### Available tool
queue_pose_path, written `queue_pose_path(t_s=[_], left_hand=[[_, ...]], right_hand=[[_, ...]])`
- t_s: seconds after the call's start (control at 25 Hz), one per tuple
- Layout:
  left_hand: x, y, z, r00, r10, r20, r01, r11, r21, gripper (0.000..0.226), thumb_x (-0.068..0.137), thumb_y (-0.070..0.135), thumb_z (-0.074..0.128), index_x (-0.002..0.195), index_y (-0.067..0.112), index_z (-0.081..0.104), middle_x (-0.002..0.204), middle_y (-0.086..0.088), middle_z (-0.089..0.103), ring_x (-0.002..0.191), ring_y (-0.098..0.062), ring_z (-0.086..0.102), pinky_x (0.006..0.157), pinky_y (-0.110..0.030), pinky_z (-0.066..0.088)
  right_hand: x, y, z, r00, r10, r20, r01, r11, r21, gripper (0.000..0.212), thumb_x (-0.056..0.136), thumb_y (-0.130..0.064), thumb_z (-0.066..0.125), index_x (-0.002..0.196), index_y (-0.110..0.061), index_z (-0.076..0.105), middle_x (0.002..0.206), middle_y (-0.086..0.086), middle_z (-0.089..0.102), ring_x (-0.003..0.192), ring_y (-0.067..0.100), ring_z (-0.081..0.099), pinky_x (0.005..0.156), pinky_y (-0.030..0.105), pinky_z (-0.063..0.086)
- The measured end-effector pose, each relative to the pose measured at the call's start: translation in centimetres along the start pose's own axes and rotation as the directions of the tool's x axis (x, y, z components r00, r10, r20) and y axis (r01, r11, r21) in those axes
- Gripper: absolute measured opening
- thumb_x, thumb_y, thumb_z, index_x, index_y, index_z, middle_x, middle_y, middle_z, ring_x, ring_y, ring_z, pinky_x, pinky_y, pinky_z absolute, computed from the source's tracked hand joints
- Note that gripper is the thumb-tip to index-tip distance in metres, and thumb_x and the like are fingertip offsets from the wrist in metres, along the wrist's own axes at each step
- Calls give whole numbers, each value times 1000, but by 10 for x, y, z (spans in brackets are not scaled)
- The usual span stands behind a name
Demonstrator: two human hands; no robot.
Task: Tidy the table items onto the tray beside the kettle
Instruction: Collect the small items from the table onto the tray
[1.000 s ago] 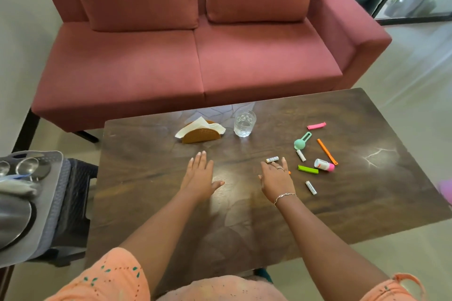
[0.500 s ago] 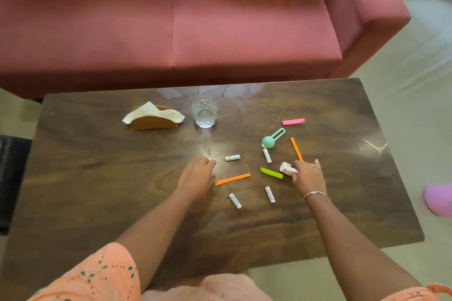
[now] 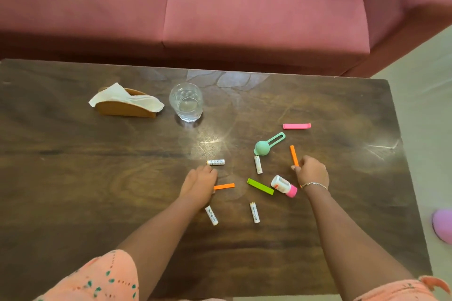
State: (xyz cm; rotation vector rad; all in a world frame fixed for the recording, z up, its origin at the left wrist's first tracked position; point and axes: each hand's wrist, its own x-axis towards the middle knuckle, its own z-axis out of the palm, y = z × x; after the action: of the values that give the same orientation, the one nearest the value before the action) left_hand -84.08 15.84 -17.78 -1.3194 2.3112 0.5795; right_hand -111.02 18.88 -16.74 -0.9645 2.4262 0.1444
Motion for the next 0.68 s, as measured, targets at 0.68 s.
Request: queue_pose_path(t_s=[0.68], left_hand=[[-25,-29,-4,979,-181,-96,145,942,-302,19,93,18,49,108,8,51,112,-9,57,101,-26,55,79,-34,43]], right_hand=[[-28,-35,10,958,-185,-221,205,976,71,13,83,-11,62,93,-4,63,96,19,66,90,38,57,70,37,43]])
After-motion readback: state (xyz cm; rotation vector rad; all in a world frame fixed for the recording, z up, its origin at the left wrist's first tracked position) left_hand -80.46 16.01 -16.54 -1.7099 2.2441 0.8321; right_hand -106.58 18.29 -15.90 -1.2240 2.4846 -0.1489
